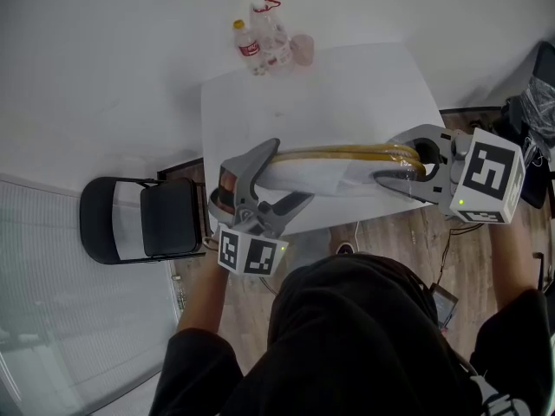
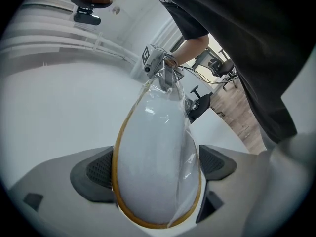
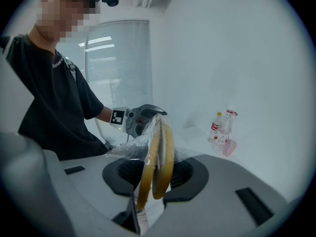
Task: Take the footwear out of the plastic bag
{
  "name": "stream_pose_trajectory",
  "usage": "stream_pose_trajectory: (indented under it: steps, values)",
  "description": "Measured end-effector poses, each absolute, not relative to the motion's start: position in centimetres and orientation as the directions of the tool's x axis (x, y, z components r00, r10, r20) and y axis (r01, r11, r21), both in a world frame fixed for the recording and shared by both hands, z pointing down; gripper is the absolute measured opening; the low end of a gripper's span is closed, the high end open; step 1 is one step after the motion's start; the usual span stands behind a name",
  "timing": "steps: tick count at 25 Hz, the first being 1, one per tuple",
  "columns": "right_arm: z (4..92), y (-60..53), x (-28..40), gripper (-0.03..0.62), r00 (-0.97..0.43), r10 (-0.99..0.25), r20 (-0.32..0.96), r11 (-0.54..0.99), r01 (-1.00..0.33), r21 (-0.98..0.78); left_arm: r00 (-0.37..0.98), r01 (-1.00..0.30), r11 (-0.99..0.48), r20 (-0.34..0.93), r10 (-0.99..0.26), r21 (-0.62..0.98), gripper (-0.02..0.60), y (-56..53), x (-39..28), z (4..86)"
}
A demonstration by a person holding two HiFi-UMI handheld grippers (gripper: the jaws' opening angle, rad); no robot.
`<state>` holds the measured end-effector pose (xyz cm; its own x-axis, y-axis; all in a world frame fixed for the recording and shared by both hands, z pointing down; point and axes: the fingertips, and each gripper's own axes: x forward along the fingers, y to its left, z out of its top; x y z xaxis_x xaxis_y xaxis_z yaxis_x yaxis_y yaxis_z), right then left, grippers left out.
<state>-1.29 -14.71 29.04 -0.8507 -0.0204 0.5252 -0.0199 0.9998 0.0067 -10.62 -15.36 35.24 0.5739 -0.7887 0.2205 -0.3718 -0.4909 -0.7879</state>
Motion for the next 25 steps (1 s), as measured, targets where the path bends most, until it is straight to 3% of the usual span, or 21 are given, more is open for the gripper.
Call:
stream_pose_trajectory:
  steps: [8,14,15,17,21,25]
  values:
    - [30.5,-15.2,-1.6,0.075,-0.783,-0.122,0.611,0.981,0.0,0.195,0.576,-0.419,-0.624,0.338,-0.744,-0.66,0.552,-15.4,-11.7,36.4]
    - [30.5,-14.1,-2.1,0.074,-0.806,-0.042,0.591,0.974,0.098,0.203,0.585,-0.351,-0.74,0.482,-0.652,-0.574,0.539,-16.1,-11.6,39.0]
    - [30.6,-14.0,-2.1,0.075,-0.808,-0.038,0.588,0.972,0.106,0.208,0.589,-0.345,-0.752,0.494,-0.64,-0.562,0.473,-16.0,-11.4,39.4]
    - [30.5,-14.2,-1.9,0.075,-0.812,-0.046,0.581,0.968,0.107,0.226,0.594,-0.339,-0.766,0.507,-0.625,-0.546,0.232,-16.0,-10.9,39.7]
    - [30.9,-14.6,-1.4,0.075,-0.796,-0.057,0.602,0.96,0.121,0.251,0.612,-0.317,-0.818,0.555,-0.563,-0.48,0.167,-16.0,-10.1,40.8]
    - [31.2,-14.7,-1.1,0.075,-0.788,-0.07,0.611,0.953,0.128,0.275,0.629,-0.311,-0.845,0.573,-0.526,-0.435,0.147,-15.9,-9.6,41.4]
